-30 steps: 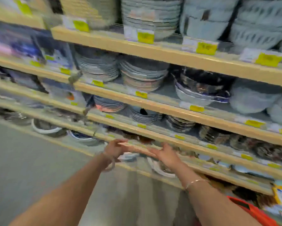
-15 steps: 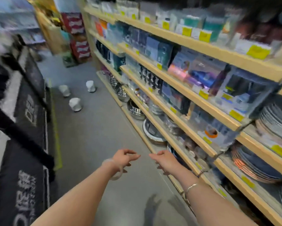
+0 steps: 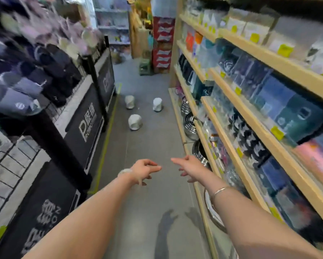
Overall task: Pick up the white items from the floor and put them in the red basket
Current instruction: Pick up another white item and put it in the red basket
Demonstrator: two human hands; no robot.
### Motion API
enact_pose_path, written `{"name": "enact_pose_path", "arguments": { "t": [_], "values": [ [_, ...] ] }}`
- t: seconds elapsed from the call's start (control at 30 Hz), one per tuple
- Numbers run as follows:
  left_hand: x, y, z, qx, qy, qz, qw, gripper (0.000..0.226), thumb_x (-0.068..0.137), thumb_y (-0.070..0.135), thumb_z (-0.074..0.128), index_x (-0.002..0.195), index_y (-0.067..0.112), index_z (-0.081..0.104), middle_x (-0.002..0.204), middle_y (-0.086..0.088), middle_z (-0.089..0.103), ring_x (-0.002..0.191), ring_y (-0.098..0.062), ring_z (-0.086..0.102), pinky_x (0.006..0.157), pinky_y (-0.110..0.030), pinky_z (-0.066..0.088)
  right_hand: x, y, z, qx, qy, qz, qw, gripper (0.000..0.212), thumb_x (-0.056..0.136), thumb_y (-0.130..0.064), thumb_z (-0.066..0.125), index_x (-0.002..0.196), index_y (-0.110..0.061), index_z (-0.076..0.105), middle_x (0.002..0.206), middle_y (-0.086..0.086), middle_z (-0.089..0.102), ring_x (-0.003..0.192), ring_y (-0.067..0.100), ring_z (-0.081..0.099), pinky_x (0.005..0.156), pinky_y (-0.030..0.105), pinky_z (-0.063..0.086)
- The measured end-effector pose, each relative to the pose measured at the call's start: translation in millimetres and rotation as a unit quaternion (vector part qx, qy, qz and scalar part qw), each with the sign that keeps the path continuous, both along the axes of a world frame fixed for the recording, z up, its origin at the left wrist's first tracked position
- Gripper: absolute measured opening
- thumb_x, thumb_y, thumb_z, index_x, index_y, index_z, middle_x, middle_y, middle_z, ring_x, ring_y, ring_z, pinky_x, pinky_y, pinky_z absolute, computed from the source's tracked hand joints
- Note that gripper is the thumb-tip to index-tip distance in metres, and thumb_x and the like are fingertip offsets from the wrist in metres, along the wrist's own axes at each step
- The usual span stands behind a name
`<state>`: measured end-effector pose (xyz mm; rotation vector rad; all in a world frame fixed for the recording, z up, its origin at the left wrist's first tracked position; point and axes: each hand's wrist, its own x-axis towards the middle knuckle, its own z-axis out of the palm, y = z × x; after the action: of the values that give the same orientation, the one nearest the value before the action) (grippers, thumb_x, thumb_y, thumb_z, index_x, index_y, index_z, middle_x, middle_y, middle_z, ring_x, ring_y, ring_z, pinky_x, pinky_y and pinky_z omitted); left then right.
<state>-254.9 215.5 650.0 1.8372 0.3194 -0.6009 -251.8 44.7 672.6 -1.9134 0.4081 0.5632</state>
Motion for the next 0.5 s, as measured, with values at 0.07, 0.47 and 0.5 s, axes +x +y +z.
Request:
{"name": "enact_pose_path", "arguments": {
  "t": [0.07,0.47,0.5],
  "values": [
    [38.5,14.2,0.1,-0.01,0.003,0.042,0.999,0.029,0.085,0.035,0.064,0.109,0.019,0.059,0.107,-0.003,0.059,0.088,-0.022,0.054,0.062,-0.026,0.043,49.6,11.3,2.6,-0.004,0.003,0.019,1.0,0.037,0.086,-0.044,0.062,0.099,-0.016,0.043,0.104,0.011,0.058,0.088,0.023,0.055,0.088,0.042,0.045],
    [284.6,132.6,-14.7,0.006,0.021,0.11,0.994,0.04,0.084,0.037,0.066,0.117,0.016,0.059,0.108,0.0,0.06,0.088,-0.02,0.057,0.06,-0.026,0.042,309.0,129.8,-37.7,-0.021,0.041,0.11,0.993,0.04,0.085,-0.049,0.059,0.104,-0.017,0.044,0.097,0.005,0.055,0.086,0.02,0.054,0.077,0.035,0.042],
    [309.2,146.5,-11.5,0.011,0.023,0.108,0.994,0.04,0.083,0.036,0.066,0.117,0.015,0.06,0.108,-0.001,0.06,0.086,-0.02,0.056,0.056,-0.025,0.041,334.0,142.6,-36.2,-0.022,0.045,0.111,0.993,0.041,0.085,-0.049,0.059,0.105,-0.016,0.045,0.095,0.004,0.055,0.087,0.02,0.055,0.077,0.035,0.042]
  ]
}}
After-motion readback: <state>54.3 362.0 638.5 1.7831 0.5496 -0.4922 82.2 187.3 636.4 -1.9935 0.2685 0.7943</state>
